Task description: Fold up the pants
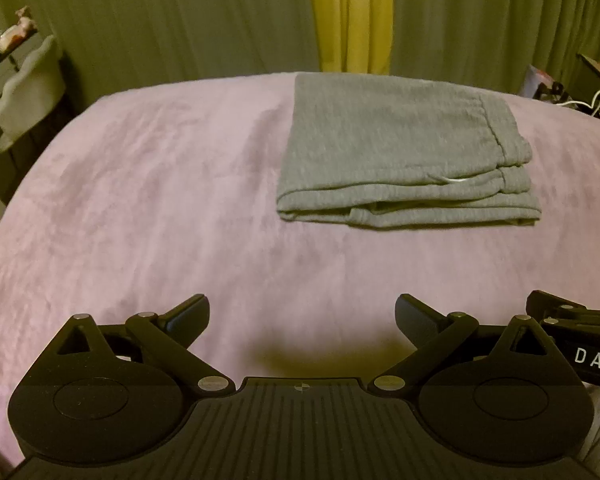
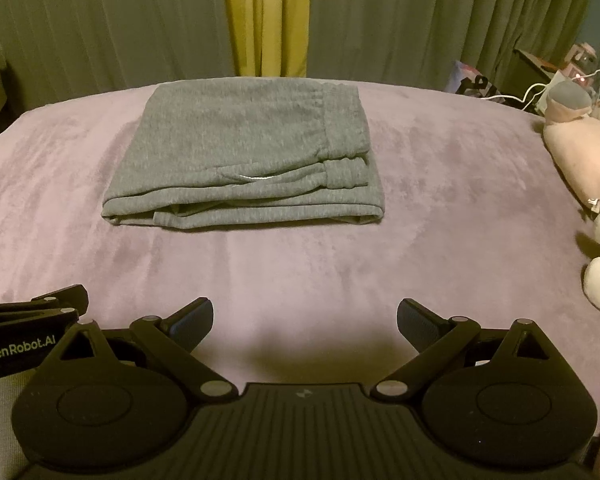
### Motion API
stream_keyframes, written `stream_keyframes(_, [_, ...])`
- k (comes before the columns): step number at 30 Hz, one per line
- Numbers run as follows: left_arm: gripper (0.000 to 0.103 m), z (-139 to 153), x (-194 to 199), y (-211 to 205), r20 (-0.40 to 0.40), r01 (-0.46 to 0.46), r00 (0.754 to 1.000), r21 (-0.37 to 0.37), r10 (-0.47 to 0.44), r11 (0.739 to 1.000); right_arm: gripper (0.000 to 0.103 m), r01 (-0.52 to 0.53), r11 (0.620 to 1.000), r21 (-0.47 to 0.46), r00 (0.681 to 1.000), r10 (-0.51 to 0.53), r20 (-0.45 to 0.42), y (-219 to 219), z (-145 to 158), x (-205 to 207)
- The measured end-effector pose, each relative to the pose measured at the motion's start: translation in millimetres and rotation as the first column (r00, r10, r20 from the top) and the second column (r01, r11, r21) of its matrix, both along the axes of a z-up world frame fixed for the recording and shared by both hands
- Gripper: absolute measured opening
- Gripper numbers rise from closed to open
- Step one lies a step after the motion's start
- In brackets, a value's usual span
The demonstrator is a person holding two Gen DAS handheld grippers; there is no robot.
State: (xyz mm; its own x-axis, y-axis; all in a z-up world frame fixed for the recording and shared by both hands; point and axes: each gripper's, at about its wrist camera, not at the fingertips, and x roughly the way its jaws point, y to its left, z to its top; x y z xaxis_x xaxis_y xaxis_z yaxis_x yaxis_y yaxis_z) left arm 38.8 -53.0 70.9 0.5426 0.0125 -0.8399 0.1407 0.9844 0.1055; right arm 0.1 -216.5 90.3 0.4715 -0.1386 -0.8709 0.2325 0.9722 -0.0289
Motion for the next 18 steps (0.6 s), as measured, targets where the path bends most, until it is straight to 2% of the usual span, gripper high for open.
stream_keyframes(18, [0.102, -3.2, -1.3, -0.9, -0.012, -0.006, 1.000, 0.002, 0.006, 1.000, 0.099, 0.001, 1.000, 0.004, 1.000, -0.001, 0.004, 0.4, -0.9, -1.6])
